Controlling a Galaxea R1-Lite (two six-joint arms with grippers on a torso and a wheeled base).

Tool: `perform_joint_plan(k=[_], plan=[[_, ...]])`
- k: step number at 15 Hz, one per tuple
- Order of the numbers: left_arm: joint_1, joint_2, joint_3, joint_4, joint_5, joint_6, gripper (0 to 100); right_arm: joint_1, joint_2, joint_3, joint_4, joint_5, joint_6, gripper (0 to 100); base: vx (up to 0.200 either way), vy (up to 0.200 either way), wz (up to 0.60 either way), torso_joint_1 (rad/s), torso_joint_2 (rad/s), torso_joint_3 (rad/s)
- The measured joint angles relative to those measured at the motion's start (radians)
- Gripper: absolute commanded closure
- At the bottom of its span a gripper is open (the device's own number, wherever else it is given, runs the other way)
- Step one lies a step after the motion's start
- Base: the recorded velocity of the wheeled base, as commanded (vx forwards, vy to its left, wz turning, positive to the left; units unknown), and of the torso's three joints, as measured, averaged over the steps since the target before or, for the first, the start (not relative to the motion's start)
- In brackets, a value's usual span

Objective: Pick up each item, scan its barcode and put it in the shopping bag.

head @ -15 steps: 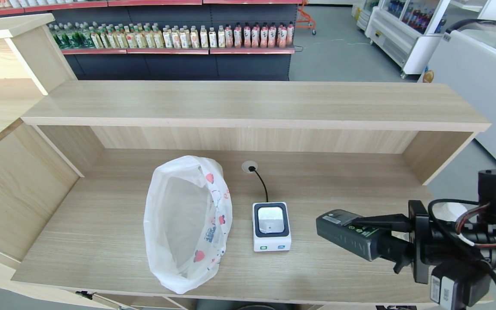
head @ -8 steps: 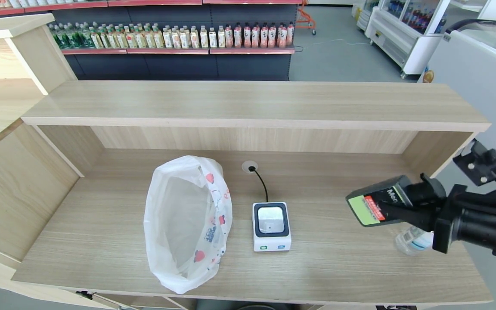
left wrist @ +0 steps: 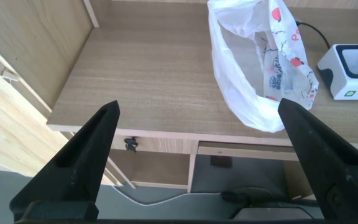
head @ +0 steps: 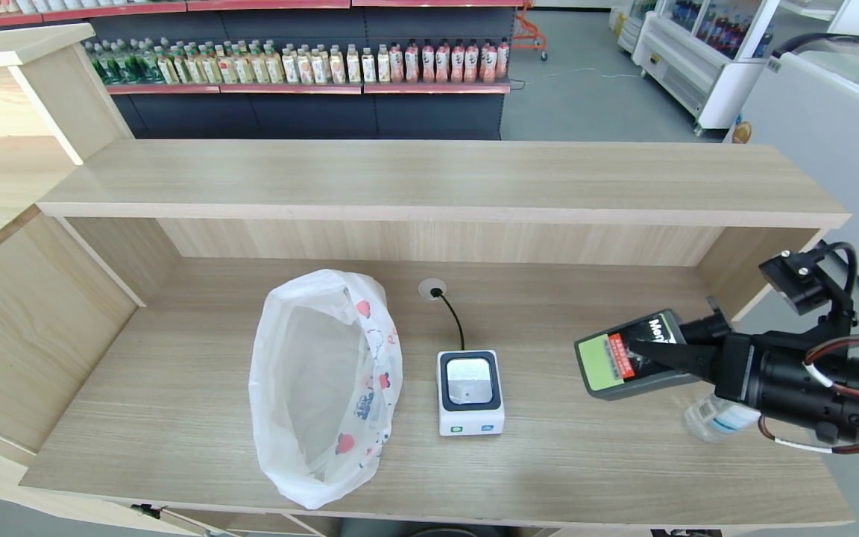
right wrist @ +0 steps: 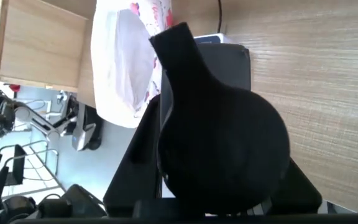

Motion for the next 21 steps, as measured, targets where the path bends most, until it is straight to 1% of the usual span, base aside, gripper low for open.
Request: perform_joint_plan(k=[3, 6, 12, 14, 16, 17, 19, 21], plan=[[0.0, 0.0, 0.0, 0.0, 0.0, 0.0, 0, 0.048, 0.013, 0.003, 0.001, 0.004, 0.005, 100, 0.0, 0.0, 0.0, 0.0, 0.0, 0.0], [0.0, 0.0, 0.0, 0.0, 0.0, 0.0, 0, 0.071, 0.018, 0.008, 0.0, 0.002, 0.026, 100, 0.0, 0.0, 0.0, 0.0, 0.0, 0.0], [0.0, 0.0, 0.0, 0.001, 0.0, -0.003, 0, 0.076, 0.04, 0.004, -0.001, -0.003, 0.022, 100, 0.0, 0.2, 0.0, 0.005, 0.0, 0.003], [0.0, 0.0, 0.0, 0.0, 0.0, -0.001, 0, 0.069, 0.049, 0.004, 0.001, -0.004, 0.012, 100, 0.0, 0.0, 0.0, 0.0, 0.0, 0.0], [-0.001, 0.0, 0.0, 0.0, 0.0, 0.0, 0, 0.05, 0.075, 0.003, 0.001, -0.012, -0.045, 100, 0.0, 0.0, 0.0, 0.0, 0.0, 0.0], [0.0, 0.0, 0.0, 0.0, 0.0, -0.001, 0, 0.04, 0.089, 0.0, -0.002, -0.024, -0.06, 100, 0.0, 0.0, 0.0, 0.0, 0.0, 0.0], [0.001, 0.0, 0.0, 0.0, 0.0, -0.001, 0, 0.03, 0.14, -0.02, -0.004, -0.087, -0.092, 100, 0.0, 0.0, 0.0, 0.0, 0.0, 0.0], [-0.001, 0.0, 0.0, 0.0, 0.0, -0.001, 0, 0.039, 0.214, -0.078, -0.011, -0.12, -0.104, 100, 0.0, 0.0, 0.0, 0.0, 0.0, 0.0]])
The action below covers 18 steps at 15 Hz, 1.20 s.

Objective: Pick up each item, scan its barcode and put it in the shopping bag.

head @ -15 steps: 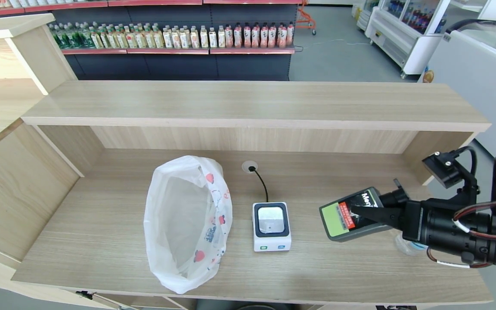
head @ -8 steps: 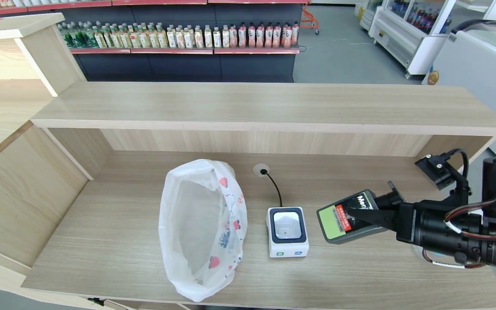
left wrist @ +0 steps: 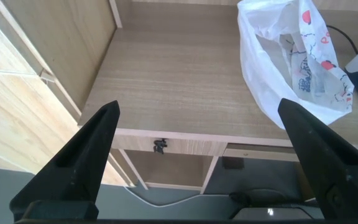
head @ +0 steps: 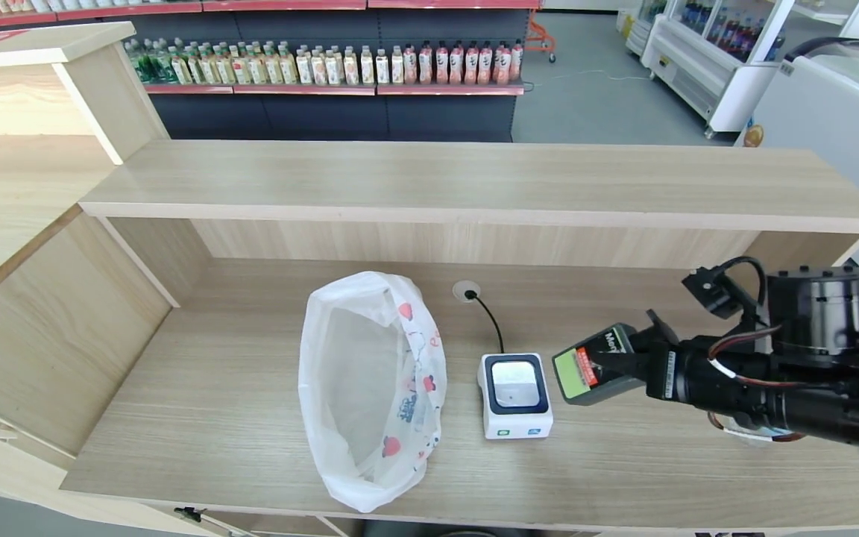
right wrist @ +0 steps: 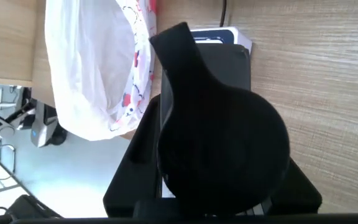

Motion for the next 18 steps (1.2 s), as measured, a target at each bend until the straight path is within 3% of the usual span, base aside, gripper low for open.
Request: perform_joint_plan(k=[9, 12, 18], plan=[[0.0, 0.0, 0.0, 0.0, 0.0, 0.0, 0, 0.107, 0.207, -0.069, -0.086, -0.014, -0.007, 100, 0.0, 0.0, 0.0, 0.0, 0.0, 0.0], [0.001, 0.0, 0.0, 0.0, 0.0, 0.0, 0, 0.119, 0.271, -0.07, -0.161, -0.017, -0.009, 100, 0.0, 0.0, 0.0, 0.0, 0.0, 0.0], [0.001, 0.0, 0.0, 0.0, 0.0, 0.0, 0, 0.12, 0.344, -0.093, -0.177, -0.018, -0.03, 100, 0.0, 0.0, 0.0, 0.0, 0.0, 0.0]])
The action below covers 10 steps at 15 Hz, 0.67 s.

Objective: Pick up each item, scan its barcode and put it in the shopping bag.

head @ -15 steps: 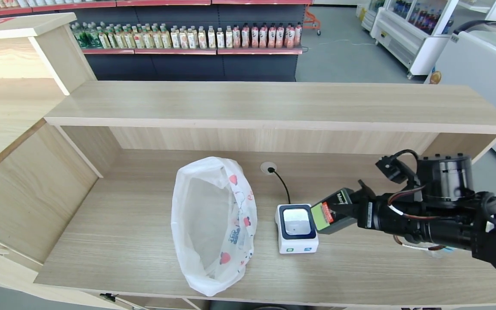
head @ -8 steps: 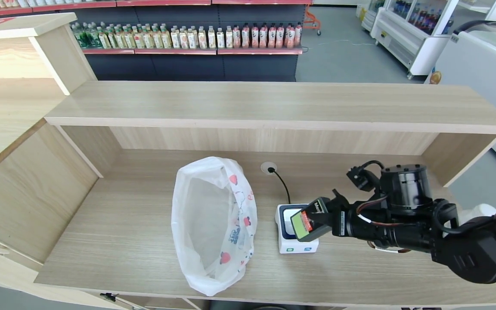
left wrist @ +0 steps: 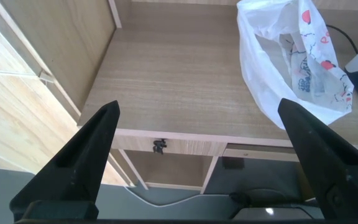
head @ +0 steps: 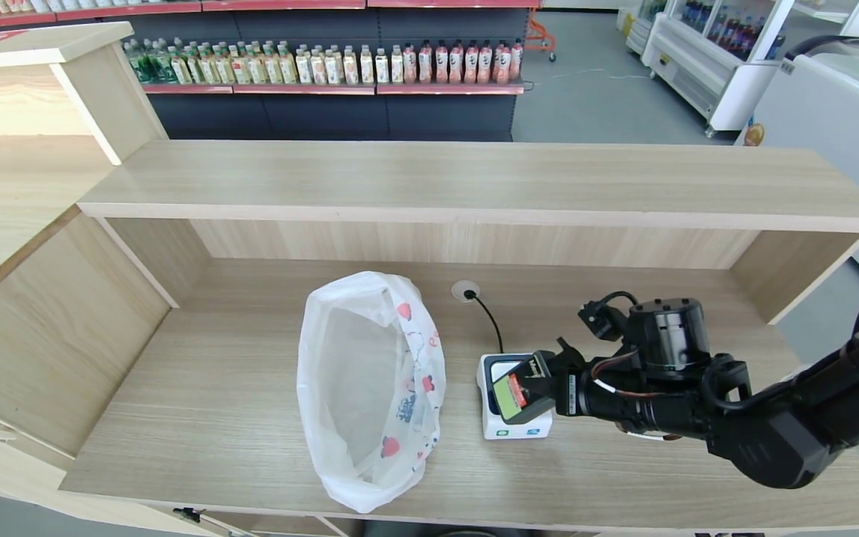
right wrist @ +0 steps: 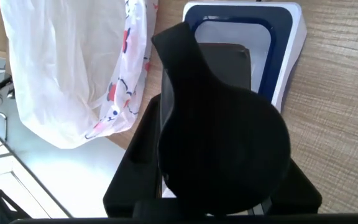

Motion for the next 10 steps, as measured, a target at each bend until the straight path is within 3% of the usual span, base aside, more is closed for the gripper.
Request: perform_joint_plan(k=[10], plan=[[0.0, 0.0, 0.0, 0.0, 0.0, 0.0, 0, 0.0, 0.031, -0.046, 0.002, -0.006, 0.0, 100, 0.0, 0.0, 0.0, 0.0, 0.0, 0.0]])
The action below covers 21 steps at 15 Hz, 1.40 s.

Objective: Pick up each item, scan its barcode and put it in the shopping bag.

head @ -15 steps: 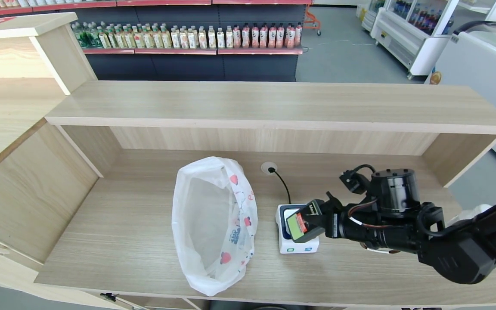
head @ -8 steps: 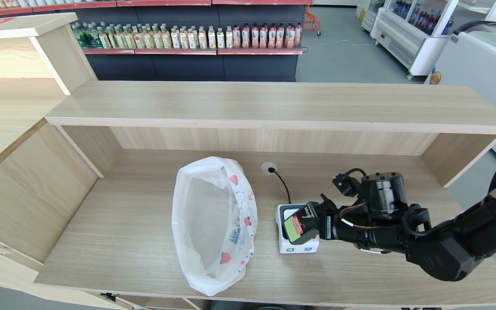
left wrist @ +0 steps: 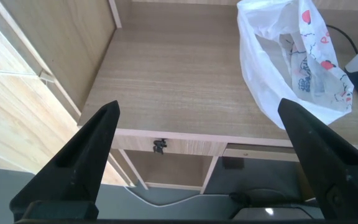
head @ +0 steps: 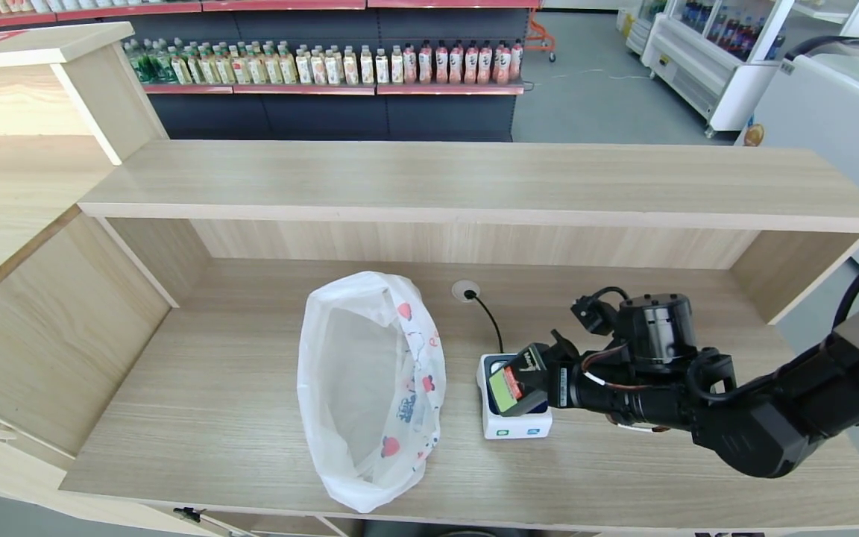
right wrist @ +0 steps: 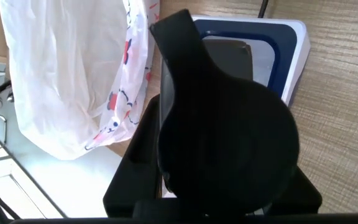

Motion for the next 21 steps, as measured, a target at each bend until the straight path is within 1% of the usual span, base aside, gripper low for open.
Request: perform_joint_plan(k=[2, 4, 5, 7, 9, 10, 12, 14, 16, 20, 21], plan=[[0.0, 0.0, 0.0, 0.0, 0.0, 0.0, 0, 0.001, -0.009, 0.0, -0.003, -0.003, 0.0, 100, 0.0, 0.0, 0.0, 0.0, 0.0, 0.0], [0.0, 0.0, 0.0, 0.0, 0.0, 0.0, 0, -0.002, -0.067, 0.003, -0.021, -0.004, -0.011, 100, 0.0, 0.0, 0.0, 0.0, 0.0, 0.0], [0.0, 0.0, 0.0, 0.0, 0.0, 0.0, 0, -0.009, -0.121, 0.011, -0.021, -0.004, -0.054, 100, 0.0, 0.0, 0.0, 0.0, 0.0, 0.0], [0.0, 0.0, 0.0, 0.0, 0.0, 0.0, 0, -0.029, -0.252, 0.039, -0.005, -0.027, -0.216, 100, 0.0, 0.0, 0.0, 0.0, 0.0, 0.0], [0.0, 0.0, 0.0, 0.0, -0.001, 0.003, 0, -0.04, -0.362, 0.116, 0.005, -0.073, -0.385, 100, 0.0, 0.0, 0.0, 0.0, 0.0, 0.0], [0.0, 0.0, 0.0, 0.0, 0.0, 0.003, 0, -0.043, -0.409, 0.169, 0.006, -0.085, -0.427, 100, 0.0, 0.0, 0.0, 0.0, 0.0, 0.0], [0.0, 0.0, 0.0, 0.0, 0.0, 0.002, 0, -0.045, -0.483, 0.252, 0.006, -0.089, -0.452, 100, 0.0, 0.0, 0.0, 0.0, 0.0, 0.0], [0.0, 0.0, 0.0, 0.0, 0.0, 0.003, 0, -0.045, -0.533, 0.293, 0.007, -0.085, -0.451, 100, 0.0, 0.0, 0.0, 0.0, 0.0, 0.0], [0.0, 0.0, 0.0, 0.0, 0.0, 0.0, 0, -0.046, -0.559, 0.304, 0.008, -0.083, -0.426, 100, -0.2, 0.0, 0.0, 0.0, 0.0, 0.002], [0.0, 0.0, 0.0, 0.0, 0.0, 0.001, 0, -0.046, -0.575, 0.308, 0.009, -0.08, -0.406, 100, 0.0, 0.0, 0.0, 0.0, 0.0, 0.0], [0.0, 0.0, 0.0, 0.0, 0.0, 0.001, 0, -0.046, -0.574, 0.308, 0.013, -0.081, -0.406, 100, 0.0, 0.2, 0.0, 0.017, 0.01, 0.007]])
